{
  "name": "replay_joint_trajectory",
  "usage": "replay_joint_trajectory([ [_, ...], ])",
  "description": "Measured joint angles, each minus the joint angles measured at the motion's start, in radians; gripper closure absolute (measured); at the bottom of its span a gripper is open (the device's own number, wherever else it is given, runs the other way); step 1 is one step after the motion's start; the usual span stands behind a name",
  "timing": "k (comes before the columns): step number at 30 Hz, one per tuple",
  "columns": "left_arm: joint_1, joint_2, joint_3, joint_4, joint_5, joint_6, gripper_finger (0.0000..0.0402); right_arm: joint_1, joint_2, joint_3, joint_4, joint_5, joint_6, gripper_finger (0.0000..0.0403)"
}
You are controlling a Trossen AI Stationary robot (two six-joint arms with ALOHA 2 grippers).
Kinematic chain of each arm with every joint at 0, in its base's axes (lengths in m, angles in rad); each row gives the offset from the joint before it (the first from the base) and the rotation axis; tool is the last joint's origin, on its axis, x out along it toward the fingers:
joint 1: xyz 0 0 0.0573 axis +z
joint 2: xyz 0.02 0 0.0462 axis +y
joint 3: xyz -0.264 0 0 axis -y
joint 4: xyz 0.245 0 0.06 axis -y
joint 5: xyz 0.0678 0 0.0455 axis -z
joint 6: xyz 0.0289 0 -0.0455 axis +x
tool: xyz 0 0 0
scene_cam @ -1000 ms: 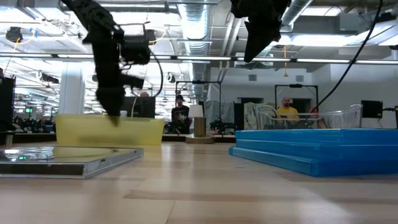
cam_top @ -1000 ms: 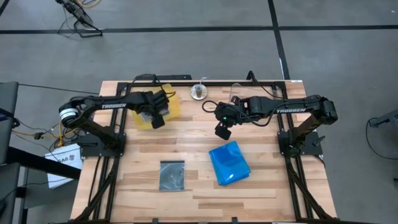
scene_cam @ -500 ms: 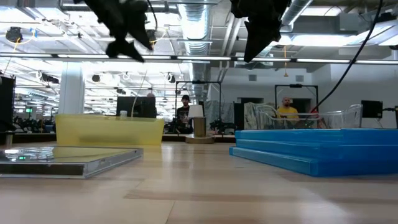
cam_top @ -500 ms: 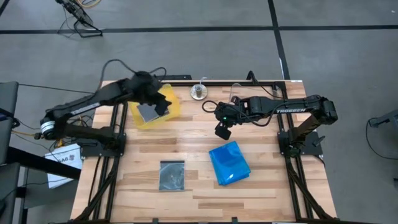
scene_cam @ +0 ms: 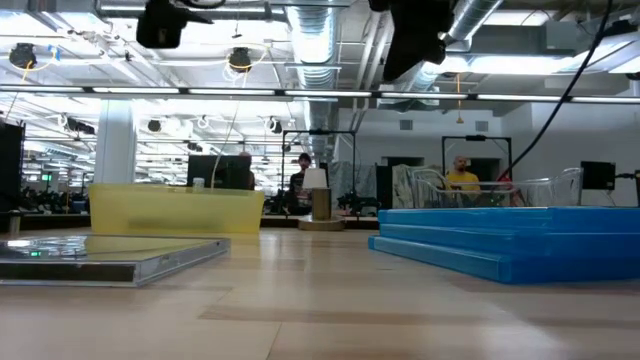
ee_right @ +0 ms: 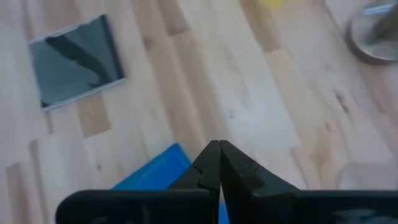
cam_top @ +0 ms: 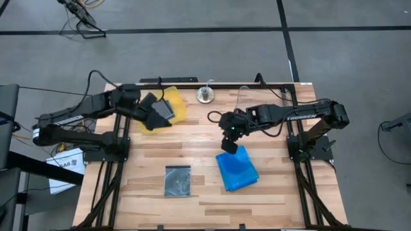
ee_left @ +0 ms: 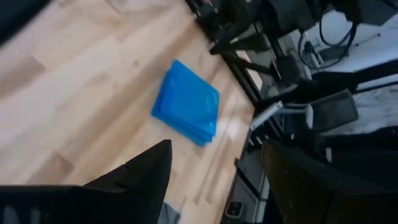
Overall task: Pick & place jewel cases by type
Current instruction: Put the black CD case into the yellow bin
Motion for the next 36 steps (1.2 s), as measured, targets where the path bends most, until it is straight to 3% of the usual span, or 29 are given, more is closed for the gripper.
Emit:
replay_joint_trajectory([
  [8,-0.241,0.001,-0.144,0.009,-0.141,-0.215,0.0159,0.091,0.000,0.000,0.000,0.000,0.000,0.0403],
  [16,-0.369,-0.060,-0.410,0.292,-0.163,-0.446,0.0159,0.130,0.032,0.000,-0.014,-0.001,0.012,0.0403],
  [21,-0.439,-0.158,-0.527,0.347,-0.243,-0.575,0.0159,0.128,0.106,0.000,-0.018,-0.097,0.017,0.0403],
  [28,-0.552,-0.268,-0.605,0.342,-0.380,-0.677,0.0159,0.121,0.222,-0.001,0.021,-0.190,0.026,0.0403],
  [36,-0.690,-0.238,-0.609,0.212,-0.415,-0.761,0.0159,0.112,0.286,-0.001,0.148,-0.285,0.126,0.0403],
])
